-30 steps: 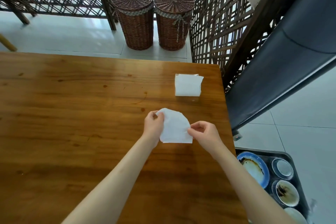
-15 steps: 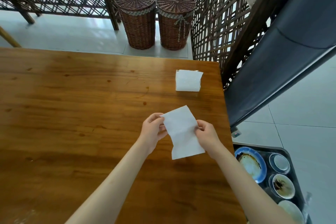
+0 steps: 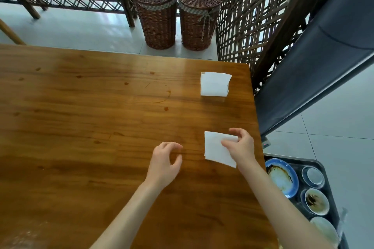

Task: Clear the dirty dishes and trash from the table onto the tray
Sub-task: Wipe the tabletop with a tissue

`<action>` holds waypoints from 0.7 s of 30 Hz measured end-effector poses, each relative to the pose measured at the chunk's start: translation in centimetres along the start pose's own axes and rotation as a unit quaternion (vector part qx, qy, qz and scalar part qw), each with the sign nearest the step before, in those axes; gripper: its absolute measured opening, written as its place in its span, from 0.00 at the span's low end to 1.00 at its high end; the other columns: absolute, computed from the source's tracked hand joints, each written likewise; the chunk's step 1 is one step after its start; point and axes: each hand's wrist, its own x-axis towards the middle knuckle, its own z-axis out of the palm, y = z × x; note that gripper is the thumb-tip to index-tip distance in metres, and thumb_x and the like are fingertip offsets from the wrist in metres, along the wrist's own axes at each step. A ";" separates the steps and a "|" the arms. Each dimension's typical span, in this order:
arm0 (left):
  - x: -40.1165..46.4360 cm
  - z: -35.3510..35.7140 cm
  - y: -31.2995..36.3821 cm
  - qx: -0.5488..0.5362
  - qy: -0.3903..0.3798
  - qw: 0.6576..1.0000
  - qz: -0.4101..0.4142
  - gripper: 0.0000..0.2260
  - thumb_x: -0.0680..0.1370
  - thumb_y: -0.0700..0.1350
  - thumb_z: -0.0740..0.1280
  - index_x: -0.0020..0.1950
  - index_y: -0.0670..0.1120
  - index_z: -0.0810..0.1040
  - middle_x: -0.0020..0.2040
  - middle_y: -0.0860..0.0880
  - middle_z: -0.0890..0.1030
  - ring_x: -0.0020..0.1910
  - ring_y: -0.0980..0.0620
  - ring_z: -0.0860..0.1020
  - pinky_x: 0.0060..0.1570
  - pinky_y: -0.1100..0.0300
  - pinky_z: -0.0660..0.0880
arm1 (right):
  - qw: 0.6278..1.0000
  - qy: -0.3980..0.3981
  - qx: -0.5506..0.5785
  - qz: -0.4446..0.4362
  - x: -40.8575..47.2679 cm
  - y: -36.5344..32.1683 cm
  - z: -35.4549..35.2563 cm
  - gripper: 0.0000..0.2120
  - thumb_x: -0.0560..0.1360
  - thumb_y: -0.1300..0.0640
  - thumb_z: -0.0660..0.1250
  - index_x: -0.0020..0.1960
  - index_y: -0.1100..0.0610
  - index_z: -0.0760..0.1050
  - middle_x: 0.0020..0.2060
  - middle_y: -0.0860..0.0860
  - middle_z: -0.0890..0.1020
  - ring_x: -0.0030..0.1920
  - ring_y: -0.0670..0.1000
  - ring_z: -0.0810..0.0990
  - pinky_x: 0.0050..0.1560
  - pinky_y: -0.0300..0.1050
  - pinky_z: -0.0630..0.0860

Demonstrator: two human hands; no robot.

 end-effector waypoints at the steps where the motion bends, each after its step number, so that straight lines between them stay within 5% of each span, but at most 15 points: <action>1: -0.6 0.1 -0.5 0.050 0.009 0.998 0.028 0.13 0.74 0.50 0.69 0.58 0.55 0.75 0.58 0.56 0.75 0.62 0.56 0.70 0.62 0.63 0.68 | 0.999 0.027 0.016 0.008 0.1 -0.2 -0.2 0.13 0.72 0.61 0.71 0.53 0.51 0.74 0.49 0.47 0.75 0.48 0.46 0.75 0.39 0.35 0.72; 4: -2.5 0.8 -1.5 0.166 0.015 0.985 0.045 0.31 0.69 0.62 0.70 0.69 0.56 0.67 0.70 0.50 0.68 0.71 0.49 0.63 0.69 0.51 0.60 | 0.993 0.108 -0.011 -0.050 -0.4 -0.5 -0.8 0.11 0.73 0.61 0.69 0.39 0.47 0.72 0.39 0.46 0.77 0.39 0.47 0.77 0.32 0.33 0.71; 8: -5.2 2.1 -3.1 0.249 -0.007 0.968 -0.017 0.44 0.64 0.70 0.68 0.75 0.54 0.57 0.76 0.45 0.59 0.75 0.43 0.54 0.70 0.44 0.51 | 0.970 0.099 -0.145 -0.170 -1.7 0.8 -0.7 0.10 0.71 0.63 0.69 0.39 0.51 0.70 0.40 0.46 0.75 0.43 0.45 0.75 0.37 0.28 0.66; 11: -6.5 3.0 -3.3 0.282 -0.020 0.959 -0.010 0.44 0.64 0.70 0.68 0.75 0.54 0.58 0.76 0.44 0.59 0.75 0.42 0.54 0.70 0.42 0.51 | 0.948 -0.014 -0.264 -0.177 -2.4 3.1 0.1 0.08 0.71 0.63 0.69 0.40 0.53 0.71 0.56 0.50 0.76 0.60 0.48 0.71 0.55 0.30 0.62; 14: -6.8 3.4 -3.1 0.274 -0.006 0.962 -0.007 0.43 0.65 0.68 0.70 0.74 0.53 0.60 0.76 0.44 0.59 0.75 0.41 0.55 0.71 0.41 0.52 | 0.923 -0.096 -0.334 -0.169 -3.1 5.1 0.6 0.05 0.72 0.61 0.67 0.47 0.55 0.74 0.66 0.51 0.71 0.70 0.50 0.64 0.62 0.37 0.62; 21: -7.2 3.6 -3.4 0.264 0.011 0.964 -0.041 0.44 0.65 0.70 0.68 0.75 0.52 0.59 0.76 0.44 0.58 0.75 0.42 0.55 0.71 0.42 0.54 | 0.887 -0.106 -0.382 -0.236 -6.2 6.8 1.2 0.18 0.74 0.59 0.64 0.64 0.58 0.72 0.71 0.51 0.67 0.72 0.50 0.61 0.72 0.43 0.60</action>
